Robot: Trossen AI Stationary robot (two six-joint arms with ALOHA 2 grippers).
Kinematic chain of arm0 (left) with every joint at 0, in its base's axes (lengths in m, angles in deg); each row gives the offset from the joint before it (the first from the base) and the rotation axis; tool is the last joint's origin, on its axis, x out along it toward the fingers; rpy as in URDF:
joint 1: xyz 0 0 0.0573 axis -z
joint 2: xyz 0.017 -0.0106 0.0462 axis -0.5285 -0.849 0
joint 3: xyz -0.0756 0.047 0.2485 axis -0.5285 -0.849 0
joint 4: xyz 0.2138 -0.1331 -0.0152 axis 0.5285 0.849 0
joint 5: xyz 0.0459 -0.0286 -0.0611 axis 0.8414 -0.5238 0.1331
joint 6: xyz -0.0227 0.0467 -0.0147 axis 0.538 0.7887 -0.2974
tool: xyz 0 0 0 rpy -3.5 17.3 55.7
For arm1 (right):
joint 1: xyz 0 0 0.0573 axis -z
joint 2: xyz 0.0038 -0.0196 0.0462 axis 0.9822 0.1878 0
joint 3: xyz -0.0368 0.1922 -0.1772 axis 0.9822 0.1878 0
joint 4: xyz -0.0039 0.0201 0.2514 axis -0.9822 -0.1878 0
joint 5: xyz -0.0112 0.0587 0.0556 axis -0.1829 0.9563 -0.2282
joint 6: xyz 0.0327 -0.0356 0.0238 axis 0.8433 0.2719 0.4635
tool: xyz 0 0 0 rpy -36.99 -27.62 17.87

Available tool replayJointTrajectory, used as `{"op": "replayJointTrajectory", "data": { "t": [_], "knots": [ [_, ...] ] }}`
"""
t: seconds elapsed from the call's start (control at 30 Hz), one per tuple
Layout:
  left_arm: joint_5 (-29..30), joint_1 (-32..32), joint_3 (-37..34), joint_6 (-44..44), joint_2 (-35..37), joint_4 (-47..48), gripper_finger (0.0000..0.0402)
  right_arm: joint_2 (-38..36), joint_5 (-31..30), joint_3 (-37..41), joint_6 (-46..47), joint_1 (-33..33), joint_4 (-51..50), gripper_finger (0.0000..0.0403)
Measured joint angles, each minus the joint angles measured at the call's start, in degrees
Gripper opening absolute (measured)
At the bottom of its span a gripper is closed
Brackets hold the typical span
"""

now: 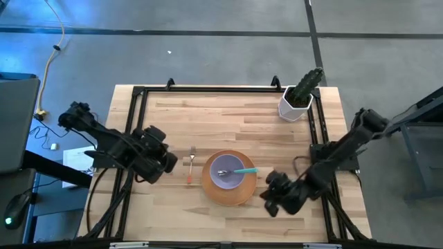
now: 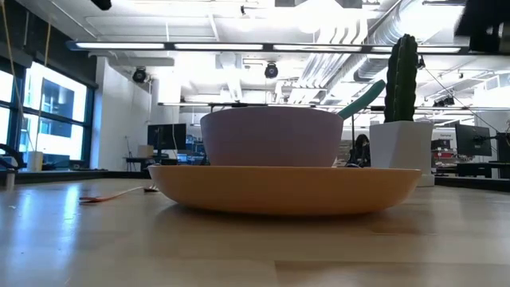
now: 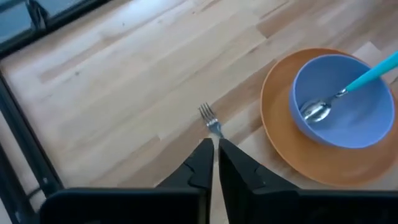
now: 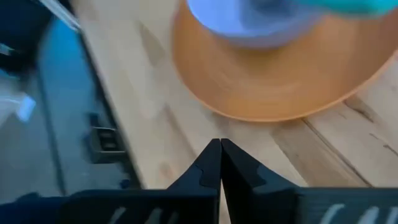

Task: Set table place
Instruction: Adjust the orange plate

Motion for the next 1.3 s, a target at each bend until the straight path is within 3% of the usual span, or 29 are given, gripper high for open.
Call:
{"op": "replayJointTrajectory", "data": {
  "t": [0.2,0.47,0.7,1.3],
  "knots": [
    [0.71,0.05,-0.15,5.99,1.49,-0.06,0.0006,12.49,6.92,-7.22,-0.32,0.77,0.25,0.0],
    [1.14,0.07,-0.19,10.56,2.53,-0.02,0.0003,23.24,7.62,-15.45,-4.33,4.54,-0.58,0.0],
    [1.1,0.07,-0.19,13.57,2.42,-0.06,0.0001,25.43,9.03,-15.93,-6.58,7.2,-0.97,0.0],
    [1.73,0.07,-0.19,14.71,2.4,-0.04,0.0,27.45,9.24,-16.15,-6.34,6.79,0.82,0.0]
  ]
}}
